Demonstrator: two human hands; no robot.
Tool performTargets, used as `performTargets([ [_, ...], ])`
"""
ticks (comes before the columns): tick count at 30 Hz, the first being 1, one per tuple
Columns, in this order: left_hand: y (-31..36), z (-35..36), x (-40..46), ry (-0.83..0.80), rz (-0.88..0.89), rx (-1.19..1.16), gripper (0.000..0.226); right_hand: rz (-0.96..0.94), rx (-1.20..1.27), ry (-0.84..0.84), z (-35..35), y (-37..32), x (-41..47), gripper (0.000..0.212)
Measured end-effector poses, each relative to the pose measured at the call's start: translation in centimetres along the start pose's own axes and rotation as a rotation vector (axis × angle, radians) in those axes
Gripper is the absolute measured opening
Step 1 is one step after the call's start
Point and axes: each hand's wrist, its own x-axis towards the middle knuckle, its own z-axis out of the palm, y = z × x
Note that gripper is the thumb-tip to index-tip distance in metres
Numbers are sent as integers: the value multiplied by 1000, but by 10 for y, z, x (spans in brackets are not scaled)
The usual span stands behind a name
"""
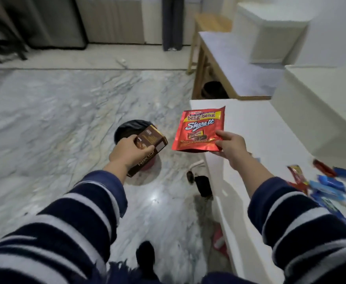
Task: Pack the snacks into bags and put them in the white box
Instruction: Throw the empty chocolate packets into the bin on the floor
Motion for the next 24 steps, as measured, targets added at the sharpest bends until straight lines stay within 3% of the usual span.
performTargets([
  [5,-44,-19,64,-6,-145,-50,74,16,-75,-104,81,-9,66,44],
  [13,-98,-36,198,-62,-299,-127,63,115,-152,-155,197,-9,166,43],
  [24,-136,1,370,-117,-512,-305,51,204,-382,-226,306,16,326,41],
])
